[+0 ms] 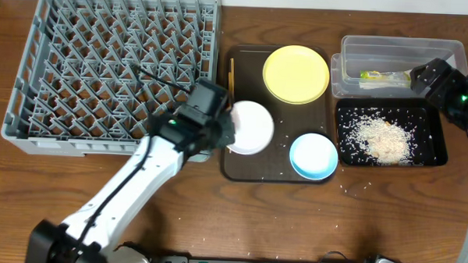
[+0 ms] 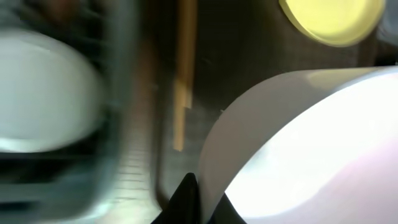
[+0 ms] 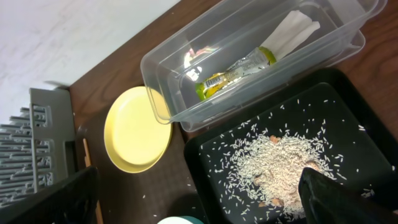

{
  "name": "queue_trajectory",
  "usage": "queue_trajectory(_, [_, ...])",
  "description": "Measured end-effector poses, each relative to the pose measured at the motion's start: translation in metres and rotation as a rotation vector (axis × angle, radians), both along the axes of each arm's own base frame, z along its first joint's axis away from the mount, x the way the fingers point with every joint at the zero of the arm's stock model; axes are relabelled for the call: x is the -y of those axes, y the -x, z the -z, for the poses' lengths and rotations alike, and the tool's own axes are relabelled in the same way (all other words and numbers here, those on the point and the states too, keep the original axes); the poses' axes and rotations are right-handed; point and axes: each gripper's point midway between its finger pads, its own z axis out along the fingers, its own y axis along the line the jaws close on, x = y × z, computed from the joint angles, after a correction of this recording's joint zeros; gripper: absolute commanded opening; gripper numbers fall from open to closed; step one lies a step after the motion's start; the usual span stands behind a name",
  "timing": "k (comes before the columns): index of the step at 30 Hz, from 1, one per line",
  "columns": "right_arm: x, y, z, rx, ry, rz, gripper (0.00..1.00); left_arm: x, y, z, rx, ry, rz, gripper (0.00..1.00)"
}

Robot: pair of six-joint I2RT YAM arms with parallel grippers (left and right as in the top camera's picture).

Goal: Sort waste into correct bins and load items into the dishwasher
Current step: 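Lift the white bowl and place it upright in the dish rack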

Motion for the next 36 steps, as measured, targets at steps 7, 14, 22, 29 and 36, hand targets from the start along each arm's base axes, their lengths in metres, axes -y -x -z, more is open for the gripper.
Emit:
queue_trajectory(7, [0.000,0.000,0.000,-0.001,0.000,0.001,0.99,-0.053,-0.036,-0.078,0.143,-0.215,-0.051,0.07])
queue_trajectory(14, [0.000,0.000,0.000,-0.002,-0.001,0.000,0.99,-0.104,-0.081,-0.157,0.308,-0.502,-0.138,0.08])
queue_trajectory(22, [0.000,0.000,0.000,-0.001,-0.001,0.000,0.99,-0.151,-0.128,-0.159,0.361,-0.932,-0.289,0.07])
queue_trajectory(29, [0.000,0.000,0.000,-0.002,-0.001,0.000,0.99,-0.159,-0.167,-0.134,0.368,-1.167,-0.334,0.07])
queue_trajectory(36, [0.000,0.000,0.000,-0.002,-0.001,0.000,0.99,-0.162,-0.176,-0.098,0.283,-1.314,-0.291,0.07])
